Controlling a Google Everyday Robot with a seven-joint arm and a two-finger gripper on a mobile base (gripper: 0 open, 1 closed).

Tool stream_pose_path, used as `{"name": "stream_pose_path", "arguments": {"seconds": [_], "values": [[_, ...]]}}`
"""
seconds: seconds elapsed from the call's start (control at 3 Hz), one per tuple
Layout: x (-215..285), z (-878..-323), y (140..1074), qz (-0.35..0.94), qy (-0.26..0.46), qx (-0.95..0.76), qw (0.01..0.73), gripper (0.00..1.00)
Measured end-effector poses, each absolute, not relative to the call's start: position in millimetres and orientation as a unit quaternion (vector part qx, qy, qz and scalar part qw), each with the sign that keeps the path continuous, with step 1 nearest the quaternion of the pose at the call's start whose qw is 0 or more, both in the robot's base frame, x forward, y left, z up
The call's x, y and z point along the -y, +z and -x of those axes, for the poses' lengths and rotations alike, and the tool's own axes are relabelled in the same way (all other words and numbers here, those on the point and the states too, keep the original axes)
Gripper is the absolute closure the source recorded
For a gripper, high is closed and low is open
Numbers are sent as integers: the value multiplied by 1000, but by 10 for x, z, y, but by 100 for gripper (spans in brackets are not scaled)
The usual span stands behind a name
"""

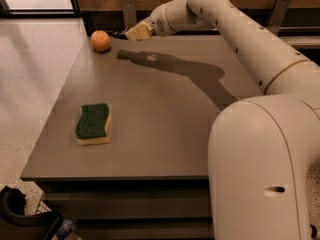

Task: Move rxbar chocolate near orange

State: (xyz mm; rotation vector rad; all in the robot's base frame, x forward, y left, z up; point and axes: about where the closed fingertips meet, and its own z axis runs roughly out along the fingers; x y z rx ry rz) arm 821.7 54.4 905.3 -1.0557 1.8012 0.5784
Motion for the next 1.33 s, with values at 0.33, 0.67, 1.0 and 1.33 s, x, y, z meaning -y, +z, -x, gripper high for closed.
{"name": "stream_pose_path", "arguments": {"seconds": [0.33, 0.67, 1.0, 1.33], "values": [[-567, -8218, 9034, 431, 237, -734, 467, 54], [-597, -8217, 9011, 432, 239, -734, 466, 31], [-627, -8216, 8988, 433, 240, -734, 464, 8], [-651, -8215, 8970, 434, 242, -734, 463, 0]]}}
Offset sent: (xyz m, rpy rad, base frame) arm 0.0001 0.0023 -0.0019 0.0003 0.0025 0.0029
